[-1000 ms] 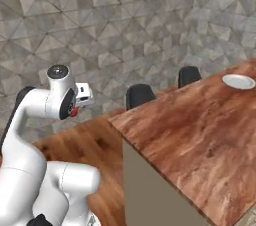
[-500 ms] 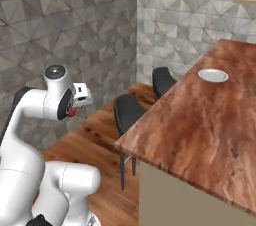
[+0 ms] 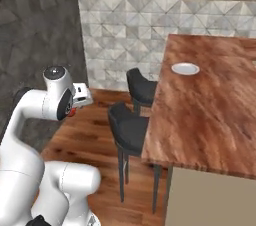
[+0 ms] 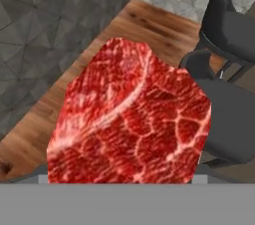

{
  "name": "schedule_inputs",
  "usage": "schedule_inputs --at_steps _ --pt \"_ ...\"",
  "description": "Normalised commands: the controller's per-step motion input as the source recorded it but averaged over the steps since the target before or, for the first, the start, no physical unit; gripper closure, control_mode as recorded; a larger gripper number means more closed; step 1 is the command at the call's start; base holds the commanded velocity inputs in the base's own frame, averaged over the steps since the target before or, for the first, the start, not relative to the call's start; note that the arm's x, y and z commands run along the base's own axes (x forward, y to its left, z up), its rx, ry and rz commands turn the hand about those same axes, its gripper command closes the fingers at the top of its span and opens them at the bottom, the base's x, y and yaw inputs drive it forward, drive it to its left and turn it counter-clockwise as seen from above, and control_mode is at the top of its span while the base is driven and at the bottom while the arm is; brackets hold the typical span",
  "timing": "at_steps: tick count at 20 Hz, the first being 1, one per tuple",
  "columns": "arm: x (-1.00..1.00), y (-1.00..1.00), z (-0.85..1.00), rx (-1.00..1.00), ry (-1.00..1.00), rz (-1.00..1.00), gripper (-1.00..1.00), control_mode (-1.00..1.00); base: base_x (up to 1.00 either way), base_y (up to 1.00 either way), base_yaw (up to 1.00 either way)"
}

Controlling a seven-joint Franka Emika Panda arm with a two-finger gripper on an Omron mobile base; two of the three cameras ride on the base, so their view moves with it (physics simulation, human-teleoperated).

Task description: Take the steak from the fridge and place it on the digital scale on the counter by the fridge. Wait a few seconds for a reading, then move it to the plate on the dining counter.

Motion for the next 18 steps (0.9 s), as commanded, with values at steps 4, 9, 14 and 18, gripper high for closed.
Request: schedule_inputs --at_steps 4,9,14,18 --pt "0.00 0.00 0.00 0.00 0.00 0.00 1.00 1.00 0.66 0.87 -0.60" --pt "0.00 0.00 0.00 0.00 0.00 0.00 1.00 1.00 0.70 0.84 -0.60" --pt "0.00 0.00 0.00 0.00 0.00 0.00 1.00 1.00 0.62 0.84 -0.62" --pt "0.00 0.00 0.00 0.00 0.00 0.00 1.00 1.00 0.55 0.81 -0.63"
